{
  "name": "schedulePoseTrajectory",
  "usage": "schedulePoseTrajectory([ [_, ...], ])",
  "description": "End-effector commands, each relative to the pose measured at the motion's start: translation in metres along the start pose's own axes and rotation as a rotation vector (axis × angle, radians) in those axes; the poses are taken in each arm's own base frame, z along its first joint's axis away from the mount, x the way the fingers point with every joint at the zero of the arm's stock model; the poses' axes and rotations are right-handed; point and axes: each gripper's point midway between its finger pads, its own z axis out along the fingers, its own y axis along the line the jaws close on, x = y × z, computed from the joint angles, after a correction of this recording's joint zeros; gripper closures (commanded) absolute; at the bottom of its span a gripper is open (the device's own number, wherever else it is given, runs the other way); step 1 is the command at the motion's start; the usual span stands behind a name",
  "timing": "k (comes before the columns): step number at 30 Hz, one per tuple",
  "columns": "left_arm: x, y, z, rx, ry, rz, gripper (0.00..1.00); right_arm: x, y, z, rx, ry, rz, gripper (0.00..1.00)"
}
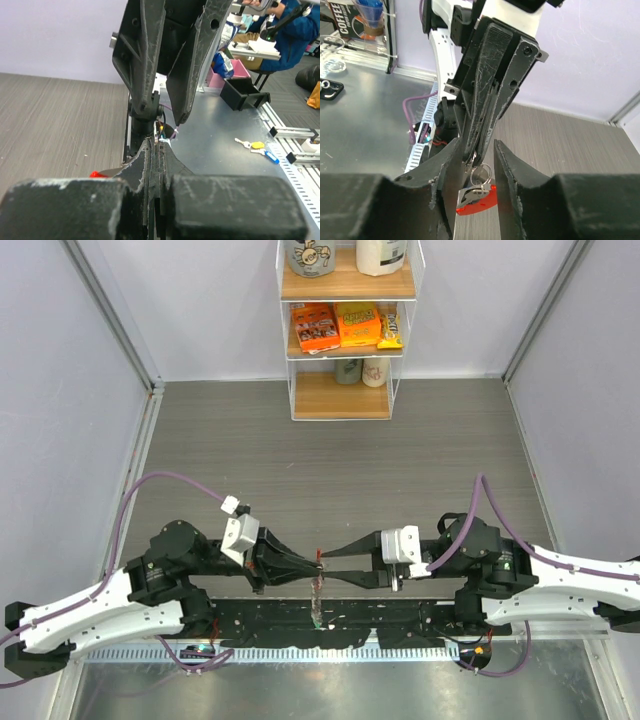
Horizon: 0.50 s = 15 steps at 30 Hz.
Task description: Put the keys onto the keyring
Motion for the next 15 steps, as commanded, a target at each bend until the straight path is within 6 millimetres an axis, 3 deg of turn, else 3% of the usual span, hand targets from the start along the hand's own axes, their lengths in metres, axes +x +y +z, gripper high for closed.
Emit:
schedulePoseTrajectory([
  [1,-0.018,-0.005,-0.003,-0.001,0.006,0.027,1.00,-0.012,-0.013,-0.012,0.070,0.032,0.013,0.61],
  [5,-0.015,-0.006,-0.004,0.003,0.050,0.020,1.00,-0.001,-0.013,-0.021,0.093,0.105,0.091,0.54],
  [8,-0.010,-0.008,-0.005,0.009,0.089,0.013,1.00,0.018,-0.009,-0.027,0.106,0.208,0.162,0.52],
  [11,-0.005,-0.011,-0.005,0.033,0.121,0.010,1.00,0.022,-0.005,-0.033,0.108,0.252,0.225,0.47],
  [15,0.006,-0.013,-0.005,0.057,0.181,0.000,1.00,0.033,0.007,-0.040,0.041,0.279,0.191,0.45],
])
